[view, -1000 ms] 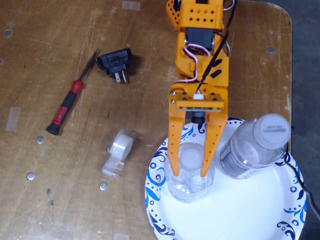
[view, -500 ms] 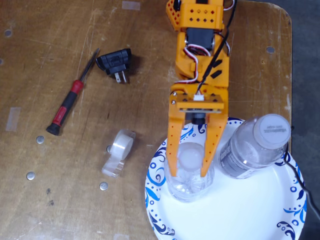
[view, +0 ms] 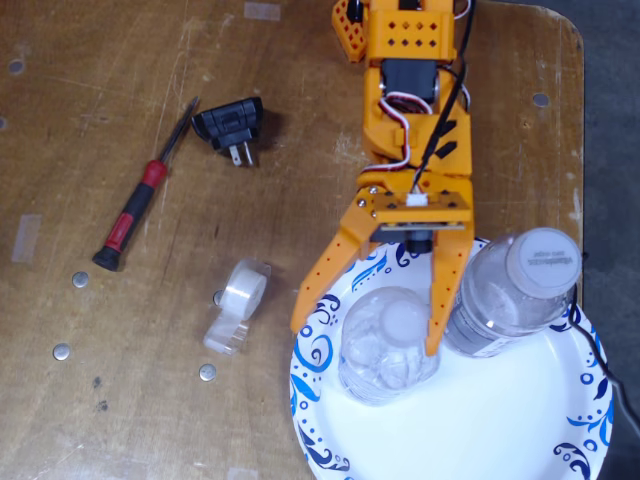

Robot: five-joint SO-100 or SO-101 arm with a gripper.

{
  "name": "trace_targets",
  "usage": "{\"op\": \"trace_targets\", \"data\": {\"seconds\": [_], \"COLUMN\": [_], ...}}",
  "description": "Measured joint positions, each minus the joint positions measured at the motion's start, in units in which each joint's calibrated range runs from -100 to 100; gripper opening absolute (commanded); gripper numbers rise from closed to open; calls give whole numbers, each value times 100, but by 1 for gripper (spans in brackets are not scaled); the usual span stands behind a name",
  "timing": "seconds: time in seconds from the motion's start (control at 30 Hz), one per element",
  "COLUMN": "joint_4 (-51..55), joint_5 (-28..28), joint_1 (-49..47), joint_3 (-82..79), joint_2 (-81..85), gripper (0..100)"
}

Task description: Move the bottles to the plate

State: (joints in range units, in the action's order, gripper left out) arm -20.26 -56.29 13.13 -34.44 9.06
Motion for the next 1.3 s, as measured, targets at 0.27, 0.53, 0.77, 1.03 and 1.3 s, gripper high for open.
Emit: {"op": "trace_targets", "data": {"seconds": [0.27,0.53,0.77,1.03,1.3], "joint_4": [26,809,1949,1991,1991], "joint_5": [-292,-287,-287,-229,-219], "joint_1": [-109,46,128,0,100], "joint_3": [-9,-279,-1538,-3282,-4811], "joint_2": [428,1779,3523,5126,6871], "gripper": [39,24,2,1,1]}}
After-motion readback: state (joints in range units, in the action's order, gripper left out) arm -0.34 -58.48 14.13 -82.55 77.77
